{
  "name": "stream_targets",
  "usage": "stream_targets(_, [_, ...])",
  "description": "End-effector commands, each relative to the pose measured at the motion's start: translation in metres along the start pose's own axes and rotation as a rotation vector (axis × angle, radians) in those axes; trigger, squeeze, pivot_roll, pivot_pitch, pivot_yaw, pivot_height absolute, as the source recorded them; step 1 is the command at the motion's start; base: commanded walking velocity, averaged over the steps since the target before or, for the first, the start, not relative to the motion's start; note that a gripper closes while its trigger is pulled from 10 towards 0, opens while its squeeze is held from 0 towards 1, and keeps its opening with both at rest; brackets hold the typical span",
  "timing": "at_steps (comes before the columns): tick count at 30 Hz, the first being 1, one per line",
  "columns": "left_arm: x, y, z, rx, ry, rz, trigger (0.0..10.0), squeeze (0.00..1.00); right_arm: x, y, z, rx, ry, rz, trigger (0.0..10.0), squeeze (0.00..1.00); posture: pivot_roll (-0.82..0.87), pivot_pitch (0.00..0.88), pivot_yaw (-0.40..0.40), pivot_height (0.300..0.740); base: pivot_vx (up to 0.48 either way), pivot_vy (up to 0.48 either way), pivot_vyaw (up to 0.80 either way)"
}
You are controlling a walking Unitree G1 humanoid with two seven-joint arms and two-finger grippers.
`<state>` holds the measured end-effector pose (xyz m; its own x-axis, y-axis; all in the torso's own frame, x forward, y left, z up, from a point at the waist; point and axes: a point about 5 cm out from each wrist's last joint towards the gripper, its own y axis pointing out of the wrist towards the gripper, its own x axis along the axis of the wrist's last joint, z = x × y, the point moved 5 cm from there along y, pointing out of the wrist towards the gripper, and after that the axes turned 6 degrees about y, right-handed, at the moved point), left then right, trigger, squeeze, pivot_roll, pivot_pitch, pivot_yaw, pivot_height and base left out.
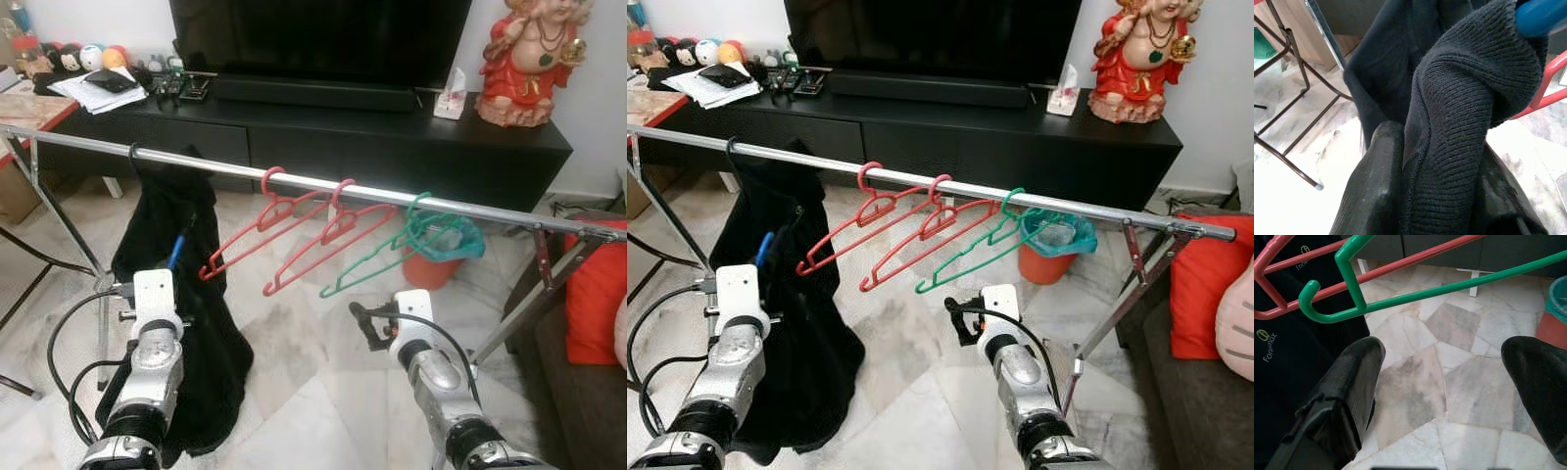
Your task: Hang hanger
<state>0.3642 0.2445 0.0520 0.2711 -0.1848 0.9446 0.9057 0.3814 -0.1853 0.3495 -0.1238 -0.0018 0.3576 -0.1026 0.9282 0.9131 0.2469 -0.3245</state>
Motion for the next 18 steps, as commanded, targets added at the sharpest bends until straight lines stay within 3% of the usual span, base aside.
stream_targets(1, [0.008, 0.002, 0.0, 0.003, -0.015, -0.032, 10.0, 0.0, -0.003, 0.0, 0.001, 0.004, -0.007, 0.012, 10.0, 0.0, -0.06, 0.0, -0.009, 0.74, 0.0, 0.0, 0.0])
stream_targets(6, [0.008, 0.002, -0.003, -0.016, -0.024, -0.041, 10.0, 0.0, -0.002, 0.0, 0.001, 0.005, -0.005, 0.009, 10.0, 0.0, -0.06, 0.0, -0.009, 0.74, 0.0, 0.0, 0.0])
stream_targets(12, [0.037, 0.003, -0.017, -0.123, -0.091, -0.159, 10.0, 0.0, -0.001, 0.0, 0.001, 0.008, -0.008, 0.004, 10.0, 0.0, -0.05, 0.0, -0.012, 0.74, 0.0, 0.0, 0.0])
stream_targets(13, [0.053, 0.001, -0.028, -0.198, -0.093, -0.221, 10.0, 0.0, -0.001, 0.0, 0.001, 0.008, -0.008, 0.003, 10.0, 0.0, -0.05, 0.0, -0.012, 0.74, 0.0, 0.0, 0.0])
stream_targets(18, [0.06, -0.004, -0.044, -0.309, -0.105, -0.252, 10.0, 0.0, -0.001, 0.0, 0.002, 0.01, -0.006, 0.005, 10.0, 0.0, -0.06, 0.0, -0.008, 0.74, 0.0, 0.0, 0.0])
